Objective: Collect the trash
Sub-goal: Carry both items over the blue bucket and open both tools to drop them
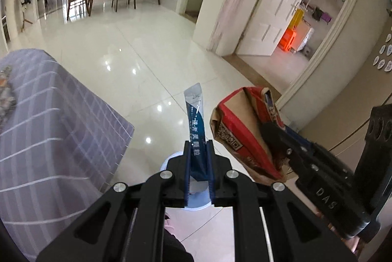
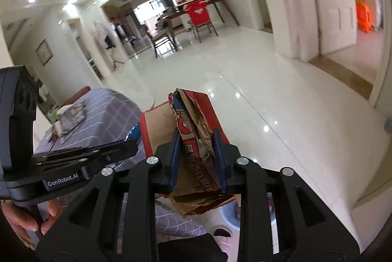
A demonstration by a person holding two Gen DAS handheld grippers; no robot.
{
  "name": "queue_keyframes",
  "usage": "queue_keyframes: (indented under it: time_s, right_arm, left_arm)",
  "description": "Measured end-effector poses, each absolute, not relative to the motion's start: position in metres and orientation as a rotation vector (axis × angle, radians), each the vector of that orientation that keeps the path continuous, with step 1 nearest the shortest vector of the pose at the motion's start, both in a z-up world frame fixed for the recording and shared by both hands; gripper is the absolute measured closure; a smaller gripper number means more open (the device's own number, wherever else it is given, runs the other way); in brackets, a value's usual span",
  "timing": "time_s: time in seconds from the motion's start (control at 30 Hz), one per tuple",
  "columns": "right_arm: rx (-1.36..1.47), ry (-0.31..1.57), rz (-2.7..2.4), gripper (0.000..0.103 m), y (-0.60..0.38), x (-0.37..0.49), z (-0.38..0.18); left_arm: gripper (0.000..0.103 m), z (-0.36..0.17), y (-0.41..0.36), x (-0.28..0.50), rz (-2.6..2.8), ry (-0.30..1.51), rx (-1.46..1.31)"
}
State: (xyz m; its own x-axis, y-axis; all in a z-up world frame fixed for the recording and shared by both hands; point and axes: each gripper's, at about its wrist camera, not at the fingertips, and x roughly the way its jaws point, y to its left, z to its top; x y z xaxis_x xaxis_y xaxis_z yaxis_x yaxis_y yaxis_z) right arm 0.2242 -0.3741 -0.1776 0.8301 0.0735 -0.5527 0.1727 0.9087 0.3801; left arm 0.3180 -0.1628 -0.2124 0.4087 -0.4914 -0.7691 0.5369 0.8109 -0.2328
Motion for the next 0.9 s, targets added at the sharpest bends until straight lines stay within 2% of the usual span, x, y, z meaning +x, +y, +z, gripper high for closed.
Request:
queue_keyframes:
  time_s: [0.07, 0.33, 0.9]
  right_arm:
    - [0.442, 0.604, -0.106, 0.046, -0.386, 0.224, -0.193]
    - [0.474, 0.634, -0.16, 0.045, -0.405, 0.212, -0.219]
    - [0.507, 0.534, -0.286, 0.038, -0.425, 0.177, -0.211]
  left_arm:
    - [0.092, -0.225, -0.174, 0.325, -0.647, 0.966, 0.07]
    - [0.092, -0.255, -0.2, 0.326, -0.67, 1.015, 0.127]
    - [0.091, -0.276, -0.233, 0.315, -0.741, 1.047, 0.184]
